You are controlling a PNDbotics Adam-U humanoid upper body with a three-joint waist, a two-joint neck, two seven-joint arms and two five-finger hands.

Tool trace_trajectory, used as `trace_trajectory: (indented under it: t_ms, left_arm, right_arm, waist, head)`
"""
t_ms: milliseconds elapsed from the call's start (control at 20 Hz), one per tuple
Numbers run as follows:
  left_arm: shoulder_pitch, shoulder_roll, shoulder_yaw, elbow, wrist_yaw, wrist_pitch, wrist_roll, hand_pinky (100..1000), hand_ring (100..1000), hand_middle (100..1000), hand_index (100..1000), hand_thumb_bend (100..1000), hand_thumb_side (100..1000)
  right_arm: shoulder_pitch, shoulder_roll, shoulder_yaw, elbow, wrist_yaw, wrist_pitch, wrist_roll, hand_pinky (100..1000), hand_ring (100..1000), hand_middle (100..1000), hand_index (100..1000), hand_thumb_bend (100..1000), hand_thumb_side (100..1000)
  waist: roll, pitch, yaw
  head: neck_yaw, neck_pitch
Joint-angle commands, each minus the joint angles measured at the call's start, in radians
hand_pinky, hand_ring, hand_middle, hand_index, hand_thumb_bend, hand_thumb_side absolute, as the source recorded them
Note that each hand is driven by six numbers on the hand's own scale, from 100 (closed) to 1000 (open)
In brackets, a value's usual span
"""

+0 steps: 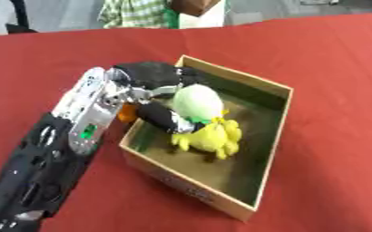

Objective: Pick up objects on the table and place them in the box.

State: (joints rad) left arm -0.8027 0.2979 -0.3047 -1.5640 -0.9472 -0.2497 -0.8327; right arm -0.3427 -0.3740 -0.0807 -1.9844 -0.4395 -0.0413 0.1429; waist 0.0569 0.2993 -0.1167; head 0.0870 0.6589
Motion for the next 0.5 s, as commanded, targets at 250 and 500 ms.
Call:
trace_trajectory:
  t_ms: [250, 500]
  left_arm:
    - [-0.03, -0.013, -0.003, -0.007, 0.062, -0.047, -0.05, 859, 956, 1000, 1000, 138, 460]
    - [-0.033, -0.01, 0.003, -0.007, 0.07, -0.002, -0.022, 868, 961, 1000, 1000, 516, 1000]
  right_arm:
    - [-0.005, -0.013, -0.01, -0.016, 0.009, 0.004, 0.004, 863, 812, 559, 916, 100, 639]
    - [-0.003, -0.012, -0.008, -0.016, 0.009, 0.007, 0.006, 863, 811, 559, 914, 100, 640]
  waist:
    - [-0.004, -0.018, -0.003]
    - [-0.005, -0.022, -0.004]
  head:
    - [0.004, -0.002]
    - [0.005, -0.003]
